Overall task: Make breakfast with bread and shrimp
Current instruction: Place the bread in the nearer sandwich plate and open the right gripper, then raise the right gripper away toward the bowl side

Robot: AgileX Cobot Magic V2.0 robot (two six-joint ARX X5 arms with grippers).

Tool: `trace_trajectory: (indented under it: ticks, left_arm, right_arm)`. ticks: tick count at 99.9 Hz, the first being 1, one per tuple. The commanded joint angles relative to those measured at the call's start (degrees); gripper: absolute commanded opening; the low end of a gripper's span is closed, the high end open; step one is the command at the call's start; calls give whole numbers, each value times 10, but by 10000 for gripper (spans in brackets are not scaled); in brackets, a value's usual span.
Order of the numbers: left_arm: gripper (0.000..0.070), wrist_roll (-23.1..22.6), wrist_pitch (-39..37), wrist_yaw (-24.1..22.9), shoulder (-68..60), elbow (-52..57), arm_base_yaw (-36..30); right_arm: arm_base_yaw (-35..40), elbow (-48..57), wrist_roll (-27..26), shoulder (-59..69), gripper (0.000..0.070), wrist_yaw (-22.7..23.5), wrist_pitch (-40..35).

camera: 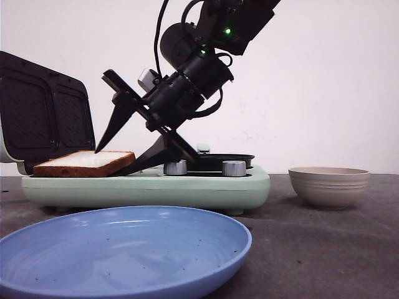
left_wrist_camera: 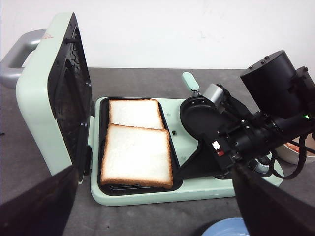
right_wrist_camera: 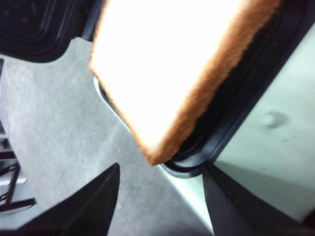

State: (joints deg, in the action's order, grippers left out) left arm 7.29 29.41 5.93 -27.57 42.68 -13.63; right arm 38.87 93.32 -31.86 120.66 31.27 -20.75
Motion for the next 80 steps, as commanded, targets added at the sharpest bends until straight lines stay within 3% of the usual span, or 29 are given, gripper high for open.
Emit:
trace_trajectory:
  ticks: [1, 15, 39, 54, 80]
  left_arm:
    - [549, 3, -7, -2, 0, 3, -2]
    - [550, 3, -7, -2, 0, 3, -2]
    - [550, 3, -6, -2, 0, 3, -2]
    - [550, 2, -6, -2, 0, 3, -2]
    - [550, -8, -6, -2, 0, 3, -2]
  right_arm:
    - [2, 5, 14, 2, 343, -13, -13]
    - [-2, 5, 34, -17, 344, -21, -22]
    - [-8, 5, 73, -83, 343, -83, -24]
    - [-12, 5, 115, -139, 343, -150, -42]
    - [-12, 5, 225, -235, 329, -314, -124]
